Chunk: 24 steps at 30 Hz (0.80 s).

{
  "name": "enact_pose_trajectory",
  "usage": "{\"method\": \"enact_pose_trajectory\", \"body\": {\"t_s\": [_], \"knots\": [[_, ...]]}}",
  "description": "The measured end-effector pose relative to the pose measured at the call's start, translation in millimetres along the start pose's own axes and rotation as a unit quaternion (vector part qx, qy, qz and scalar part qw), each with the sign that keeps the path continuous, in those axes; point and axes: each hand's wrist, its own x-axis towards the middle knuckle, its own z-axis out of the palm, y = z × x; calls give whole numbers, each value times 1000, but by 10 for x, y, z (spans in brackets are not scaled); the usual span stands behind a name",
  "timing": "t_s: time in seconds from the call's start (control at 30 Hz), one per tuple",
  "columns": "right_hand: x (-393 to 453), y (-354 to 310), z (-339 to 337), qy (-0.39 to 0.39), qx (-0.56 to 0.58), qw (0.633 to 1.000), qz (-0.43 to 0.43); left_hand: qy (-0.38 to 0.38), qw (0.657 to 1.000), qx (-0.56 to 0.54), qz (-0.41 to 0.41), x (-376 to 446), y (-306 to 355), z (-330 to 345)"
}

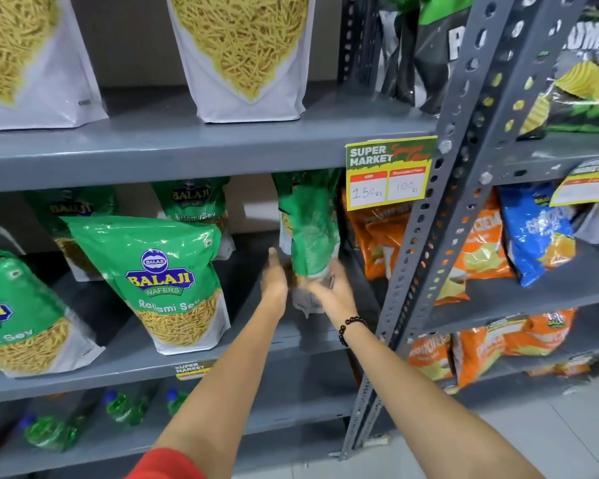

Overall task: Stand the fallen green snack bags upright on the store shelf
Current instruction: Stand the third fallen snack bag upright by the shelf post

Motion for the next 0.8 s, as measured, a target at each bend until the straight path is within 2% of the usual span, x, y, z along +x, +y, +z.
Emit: {"method": "enact_pose_trajectory", "body": {"t_s": [0.03, 0.1, 0.2, 0.3, 0.37, 0.43, 0.5, 0.6, 0.73, 0.8], "knots": [[11, -2, 3, -28, -16, 999, 1, 43, 999, 26, 12, 34, -76, -23], [44, -48, -6, -18, -41, 999, 9, 91, 994, 44, 46, 39, -208, -72], [134, -66, -119, 50, -52, 997, 26, 103, 993, 17, 58, 79, -270, -137], [203, -103, -249, 26, 31, 998, 56, 110, 993, 5, 52, 251, -181, -221], [255, -116, -313, 48, 55, 996, 59, 65, 996, 23, 52, 329, -82, -255], [289, -114, -328, 85, 68, 992, 61, -18, 994, 89, 68, 364, -6, -272], [275, -81, -284, 121, 76, 987, 74, -102, 978, 164, 73, 371, 43, -269], [161, -90, -237, 188, 79, 975, 93, -210, 951, 213, 74, 373, 29, -245], [88, -115, -209, 144, 48, 985, 78, -168, 957, 209, 109, 296, -55, -168], [75, -86, -196, 149, 23, 986, 74, -156, 957, 213, 119, 262, -70, -167]]}}
